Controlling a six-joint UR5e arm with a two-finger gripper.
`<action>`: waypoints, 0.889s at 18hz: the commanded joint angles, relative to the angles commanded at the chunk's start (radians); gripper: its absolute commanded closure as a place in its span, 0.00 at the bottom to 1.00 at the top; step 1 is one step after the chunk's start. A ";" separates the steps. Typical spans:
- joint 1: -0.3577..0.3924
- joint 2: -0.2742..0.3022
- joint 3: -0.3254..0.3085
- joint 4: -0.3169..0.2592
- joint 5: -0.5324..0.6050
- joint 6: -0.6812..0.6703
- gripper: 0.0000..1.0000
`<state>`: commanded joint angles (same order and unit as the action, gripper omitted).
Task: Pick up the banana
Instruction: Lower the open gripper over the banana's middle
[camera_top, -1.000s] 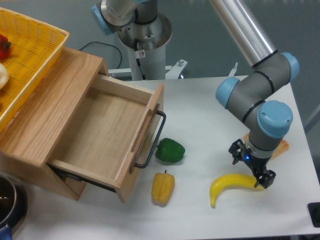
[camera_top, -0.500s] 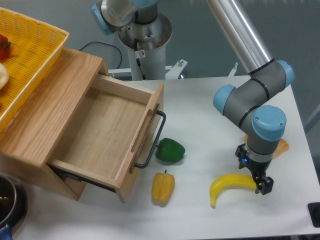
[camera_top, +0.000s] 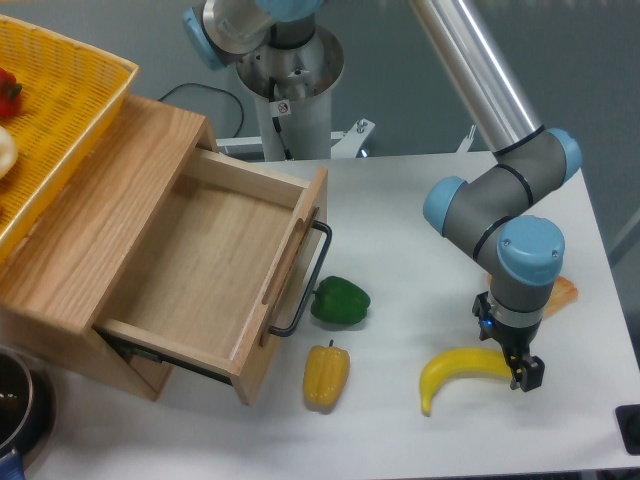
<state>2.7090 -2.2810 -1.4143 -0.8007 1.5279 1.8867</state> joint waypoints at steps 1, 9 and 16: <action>0.003 -0.002 0.002 0.000 0.000 0.015 0.00; -0.014 -0.026 0.046 0.002 -0.002 0.029 0.00; -0.026 -0.025 0.035 0.002 -0.044 0.037 0.00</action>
<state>2.6829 -2.3056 -1.3790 -0.7992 1.4836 1.9236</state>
